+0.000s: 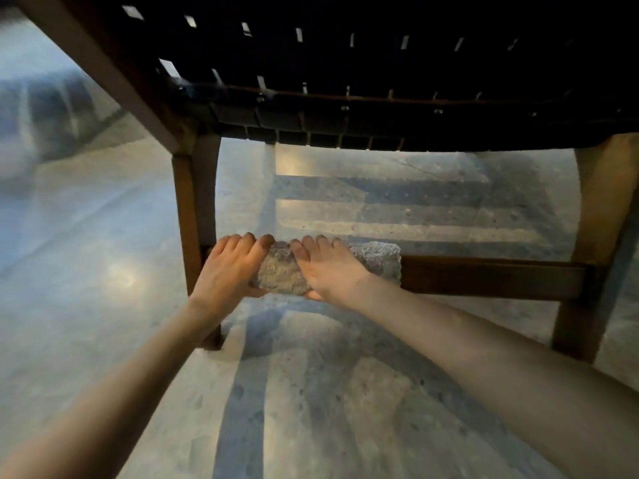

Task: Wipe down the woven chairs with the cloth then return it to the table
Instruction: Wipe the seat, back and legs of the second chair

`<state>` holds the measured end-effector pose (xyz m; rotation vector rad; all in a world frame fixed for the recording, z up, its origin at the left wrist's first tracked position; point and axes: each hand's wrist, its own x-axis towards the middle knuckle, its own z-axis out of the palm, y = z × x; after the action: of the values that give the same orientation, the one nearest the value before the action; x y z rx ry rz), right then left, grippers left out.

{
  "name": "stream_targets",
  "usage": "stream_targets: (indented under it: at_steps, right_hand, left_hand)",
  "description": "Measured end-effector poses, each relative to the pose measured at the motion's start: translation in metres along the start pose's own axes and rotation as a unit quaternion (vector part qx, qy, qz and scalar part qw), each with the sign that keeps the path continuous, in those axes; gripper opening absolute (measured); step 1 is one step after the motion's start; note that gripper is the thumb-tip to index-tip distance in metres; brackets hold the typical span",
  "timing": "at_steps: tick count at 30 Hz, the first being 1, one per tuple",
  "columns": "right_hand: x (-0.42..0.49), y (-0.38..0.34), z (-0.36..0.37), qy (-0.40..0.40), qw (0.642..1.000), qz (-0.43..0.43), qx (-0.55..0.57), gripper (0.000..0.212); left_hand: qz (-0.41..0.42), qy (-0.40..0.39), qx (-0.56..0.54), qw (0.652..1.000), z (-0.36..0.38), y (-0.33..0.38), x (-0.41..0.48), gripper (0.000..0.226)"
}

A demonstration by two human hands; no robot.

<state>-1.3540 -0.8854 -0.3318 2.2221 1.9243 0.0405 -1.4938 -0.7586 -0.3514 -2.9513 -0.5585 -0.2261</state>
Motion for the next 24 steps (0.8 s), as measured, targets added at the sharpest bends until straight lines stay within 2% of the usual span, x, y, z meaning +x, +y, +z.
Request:
stream_targets:
  at_steps: [5, 8, 13, 16, 19, 22, 24]
  right_hand:
    - [0.0, 0.004, 0.007, 0.02, 1.0, -0.015, 0.009, 0.09]
    - [-0.015, 0.025, 0.009, 0.008, 1.0, -0.006, 0.029, 0.089]
    - [-0.087, 0.085, 0.03, -0.005, 0.996, 0.081, 0.022, 0.084]
    - [-0.133, 0.117, 0.041, -0.027, 0.987, 0.158, 0.019, 0.086]
    - [-0.162, 0.142, 0.042, -0.066, 0.974, 0.214, 0.019, 0.085]
    - [-0.167, 0.154, 0.037, -0.099, 0.967, 0.221, 0.074, 0.08]
    - [-0.168, 0.154, 0.026, -0.091, 0.961, 0.222, 0.136, 0.07]
  left_hand:
    - [-0.05, -0.001, -0.031, 0.998, -0.002, 0.012, 0.0, 0.086]
    - [-0.055, -0.029, -0.015, 0.998, -0.001, 0.037, 0.012, 0.089]
    - [0.035, -0.04, 0.011, 0.999, 0.002, 0.115, 0.05, 0.085]
    - [0.112, -0.032, -0.031, 0.993, -0.001, 0.163, 0.071, 0.087]
    - [0.148, -0.059, -0.106, 0.981, -0.007, 0.193, 0.086, 0.093]
    - [0.129, -0.115, -0.19, 0.967, -0.012, 0.197, 0.095, 0.069]
    - [0.117, -0.129, -0.247, 0.953, -0.017, 0.191, 0.097, 0.054]
